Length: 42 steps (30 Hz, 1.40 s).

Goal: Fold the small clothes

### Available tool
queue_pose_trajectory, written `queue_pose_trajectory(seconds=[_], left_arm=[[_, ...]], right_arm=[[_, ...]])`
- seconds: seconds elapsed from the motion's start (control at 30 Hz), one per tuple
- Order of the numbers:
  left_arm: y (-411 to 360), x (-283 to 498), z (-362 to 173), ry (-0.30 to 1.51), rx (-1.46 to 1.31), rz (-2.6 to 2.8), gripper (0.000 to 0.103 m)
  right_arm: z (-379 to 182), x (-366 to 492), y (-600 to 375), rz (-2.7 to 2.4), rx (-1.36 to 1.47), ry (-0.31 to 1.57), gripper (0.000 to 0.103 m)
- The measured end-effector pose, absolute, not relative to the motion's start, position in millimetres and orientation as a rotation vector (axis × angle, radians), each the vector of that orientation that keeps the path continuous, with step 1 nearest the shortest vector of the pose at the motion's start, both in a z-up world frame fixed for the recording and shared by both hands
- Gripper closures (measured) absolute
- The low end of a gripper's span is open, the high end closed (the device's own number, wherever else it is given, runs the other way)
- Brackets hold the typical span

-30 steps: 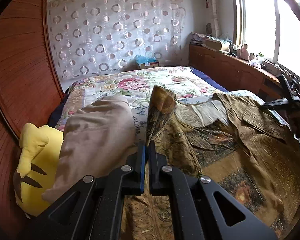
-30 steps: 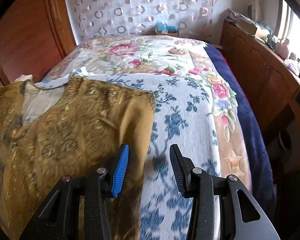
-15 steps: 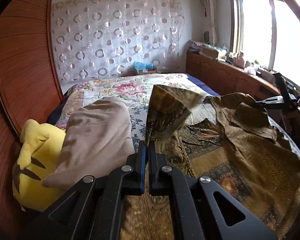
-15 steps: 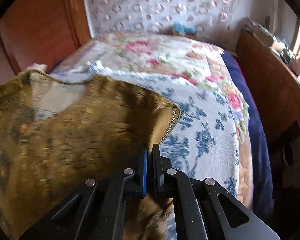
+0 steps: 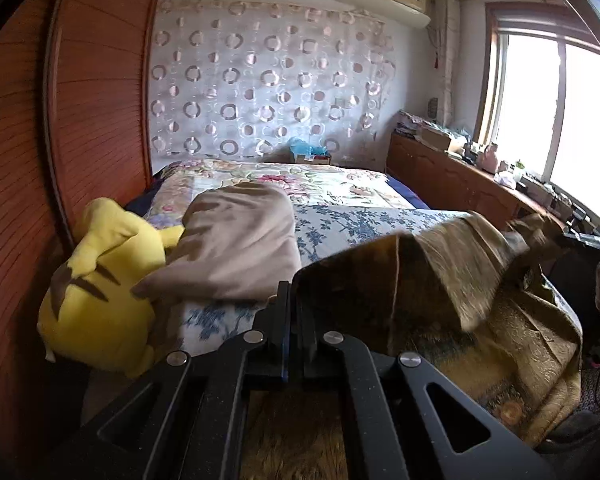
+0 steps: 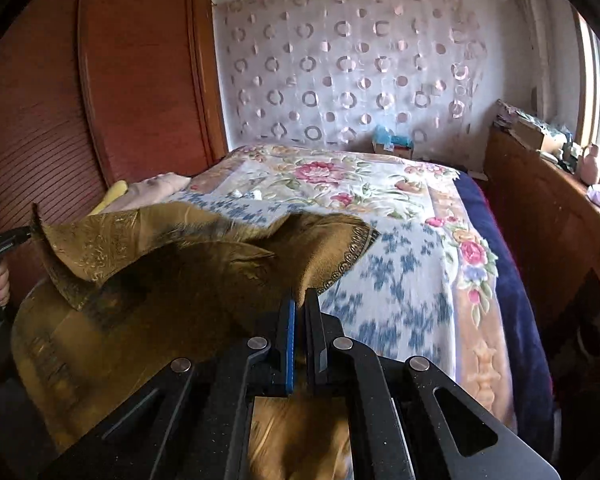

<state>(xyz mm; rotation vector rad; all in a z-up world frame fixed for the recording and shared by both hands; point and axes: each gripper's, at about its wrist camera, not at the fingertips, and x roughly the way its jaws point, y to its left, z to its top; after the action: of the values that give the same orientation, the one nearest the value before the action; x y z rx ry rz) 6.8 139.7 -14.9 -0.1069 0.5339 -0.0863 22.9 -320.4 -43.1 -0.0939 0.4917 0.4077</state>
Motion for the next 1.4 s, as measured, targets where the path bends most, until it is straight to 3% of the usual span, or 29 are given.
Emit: queue_pose_trajectory(seconds=[0.23, 0.6, 0.67, 0.8, 0.87, 1.03, 1.4], left_arm=[[150, -21, -6, 0.508, -0.141, -0.075, 0.101], [142, -34, -32, 0.596, -0.099, -0.077, 0.099], [144, -33, -36, 0.609, -0.095, -0.072, 0.094], [151, -38, -35, 0.6, -0.094, -0.058, 0.063], [156, -39, -32, 0.596, -0.101, -0.064, 0.059], [160, -36, -25, 0.582, -0.078, -0.056, 0.038], [190, -48, -14, 0.57, -0.064, 0.026, 0.033]], right_arm=[[-47, -18, -331, 0.393, -0.107, 0.491, 0.099], [-53, -28, -330, 0.404, -0.134, 0.655, 0.099], [-59, -20, -327, 0.399, -0.139, 0.692, 0.099], [-51, -17, -324, 0.38, -0.164, 0.688, 0.096], [-38, -18, -326, 0.356, -0.167, 0.655, 0.088], [-13, -15, -331, 0.306, -0.159, 0.597, 0.077], [-31, 20, -320, 0.286, -0.16, 0.608, 0.075]])
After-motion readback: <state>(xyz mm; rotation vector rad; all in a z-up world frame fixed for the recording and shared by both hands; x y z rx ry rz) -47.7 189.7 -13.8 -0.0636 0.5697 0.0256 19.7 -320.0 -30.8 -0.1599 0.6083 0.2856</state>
